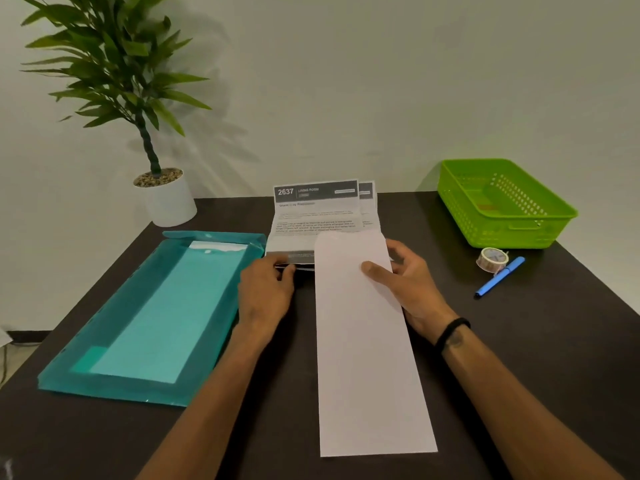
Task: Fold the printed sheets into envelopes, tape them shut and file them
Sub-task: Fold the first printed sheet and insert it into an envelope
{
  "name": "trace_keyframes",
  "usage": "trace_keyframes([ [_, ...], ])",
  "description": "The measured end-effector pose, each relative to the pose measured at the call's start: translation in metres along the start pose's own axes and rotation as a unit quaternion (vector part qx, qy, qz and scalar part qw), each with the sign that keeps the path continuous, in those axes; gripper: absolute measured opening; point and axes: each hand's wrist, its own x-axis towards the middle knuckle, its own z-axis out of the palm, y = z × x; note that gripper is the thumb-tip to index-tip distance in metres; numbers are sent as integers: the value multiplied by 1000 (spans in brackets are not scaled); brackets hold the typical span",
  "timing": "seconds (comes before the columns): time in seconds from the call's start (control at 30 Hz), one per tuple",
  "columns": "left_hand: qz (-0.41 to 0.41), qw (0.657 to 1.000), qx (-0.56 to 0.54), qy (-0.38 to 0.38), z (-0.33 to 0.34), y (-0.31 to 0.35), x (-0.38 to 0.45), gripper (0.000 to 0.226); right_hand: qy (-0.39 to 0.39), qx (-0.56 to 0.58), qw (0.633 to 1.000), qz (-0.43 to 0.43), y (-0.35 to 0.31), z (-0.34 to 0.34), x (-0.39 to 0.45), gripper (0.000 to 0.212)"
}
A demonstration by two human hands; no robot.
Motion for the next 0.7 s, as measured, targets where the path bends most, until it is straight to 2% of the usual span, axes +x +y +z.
trace_keyframes([
  [0.1,-2,998,55,-27,0,-2,0,34,-7,31,999,4,-1,3,-1,57],
  [0.13,9,999,51,-11,-1,1,-6,31,-12,39,999,2,-1,4,-1,58],
  [0.2,30,998,-37,27,-3,8,-23,25,-32,44,999,1,-1,6,-3,59],
  [0.23,19,993,-114,28,-6,12,-30,30,-47,42,998,3,-1,7,-4,60],
  [0.27,-3,981,-192,12,-8,19,-34,32,-61,39,997,5,0,9,-5,61],
  [0.33,-32,953,-298,-42,-5,22,-33,19,-81,27,996,9,2,12,-5,62],
  [0.37,-32,947,-312,-64,-3,22,-30,13,-88,20,996,10,2,14,-6,61],
  [0.4,-26,944,-319,-78,-1,20,-28,16,-92,16,996,12,3,16,-6,59],
  [0.47,-22,942,-324,-89,4,14,-27,21,-92,16,996,16,4,19,-5,52],
  [0.63,15,930,-347,-118,9,7,-29,13,-45,-5,999,8,6,21,-4,19],
  [0.7,16,932,-342,-117,9,6,-28,12,-33,-18,999,9,8,20,-2,18],
])
